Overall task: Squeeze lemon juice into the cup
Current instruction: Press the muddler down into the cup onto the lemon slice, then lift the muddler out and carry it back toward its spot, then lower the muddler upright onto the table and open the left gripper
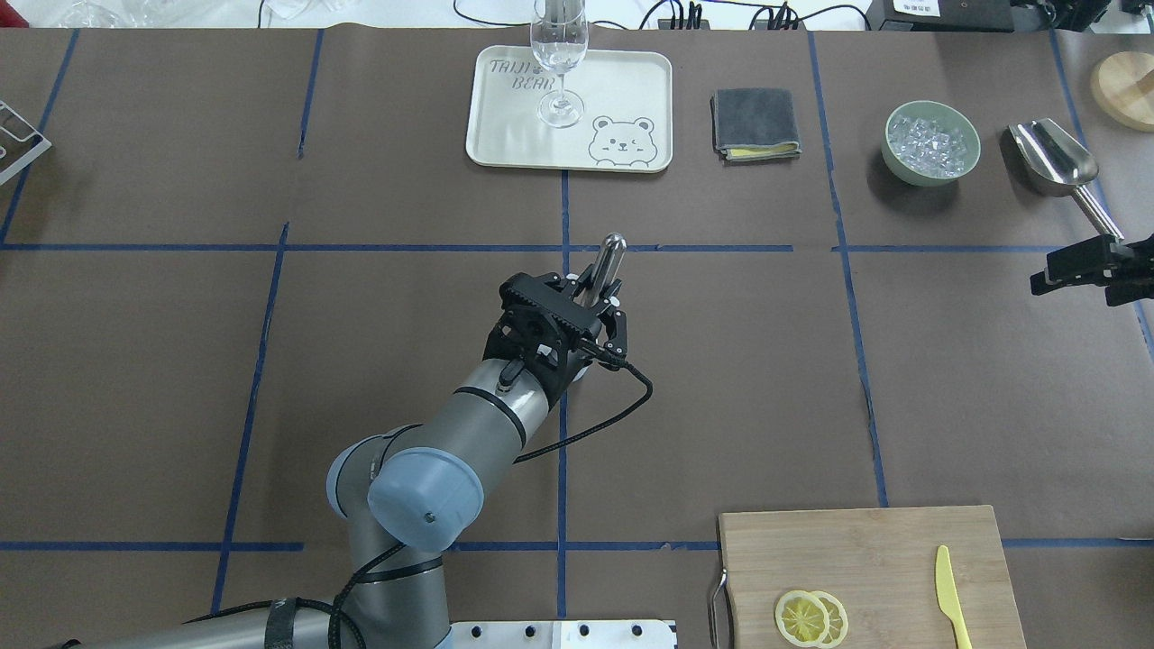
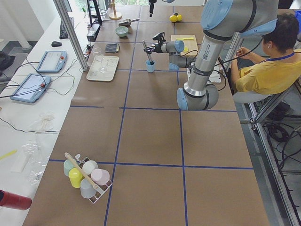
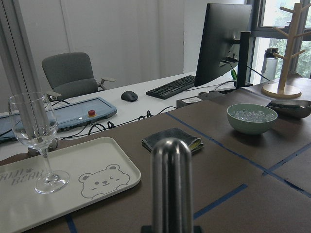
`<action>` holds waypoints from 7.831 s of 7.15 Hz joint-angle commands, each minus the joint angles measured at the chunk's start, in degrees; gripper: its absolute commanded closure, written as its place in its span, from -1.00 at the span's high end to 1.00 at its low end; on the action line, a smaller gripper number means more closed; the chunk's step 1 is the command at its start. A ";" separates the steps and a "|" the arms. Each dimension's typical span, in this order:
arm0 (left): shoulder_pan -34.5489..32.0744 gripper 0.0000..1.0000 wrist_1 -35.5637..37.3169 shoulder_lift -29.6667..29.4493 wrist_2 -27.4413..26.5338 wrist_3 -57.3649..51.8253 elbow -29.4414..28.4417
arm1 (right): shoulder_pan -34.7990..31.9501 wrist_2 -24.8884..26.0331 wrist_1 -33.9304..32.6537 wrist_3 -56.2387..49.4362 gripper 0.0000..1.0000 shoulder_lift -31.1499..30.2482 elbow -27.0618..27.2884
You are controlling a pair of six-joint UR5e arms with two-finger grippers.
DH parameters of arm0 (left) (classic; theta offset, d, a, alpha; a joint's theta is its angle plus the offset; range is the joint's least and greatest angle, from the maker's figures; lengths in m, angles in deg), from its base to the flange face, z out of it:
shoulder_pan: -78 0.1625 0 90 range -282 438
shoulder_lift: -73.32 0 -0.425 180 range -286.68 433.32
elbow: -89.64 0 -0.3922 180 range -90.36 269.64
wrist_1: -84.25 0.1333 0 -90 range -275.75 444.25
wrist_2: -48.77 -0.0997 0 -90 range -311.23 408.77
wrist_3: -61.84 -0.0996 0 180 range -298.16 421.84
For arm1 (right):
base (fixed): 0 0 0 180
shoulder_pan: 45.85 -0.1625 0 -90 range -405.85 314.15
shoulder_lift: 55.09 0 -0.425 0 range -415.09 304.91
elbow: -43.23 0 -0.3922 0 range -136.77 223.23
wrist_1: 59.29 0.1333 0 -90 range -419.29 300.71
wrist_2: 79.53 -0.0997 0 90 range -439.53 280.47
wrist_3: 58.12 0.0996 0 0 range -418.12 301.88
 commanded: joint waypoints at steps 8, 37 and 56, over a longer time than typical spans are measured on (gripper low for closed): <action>0.49 -1.00 0.00 0.25 -0.03 -0.20 -1.14 | -0.12 -0.11 0.00 0.08 1.00 0.02 0.50; -39.51 -1.00 51.51 25.91 68.79 7.53 1.86 | -0.03 0.07 1.67 0.78 1.00 -1.30 0.94; -40.28 1.00 50.10 27.92 68.70 3.16 10.42 | -0.12 -0.54 1.67 0.17 1.00 -1.56 0.85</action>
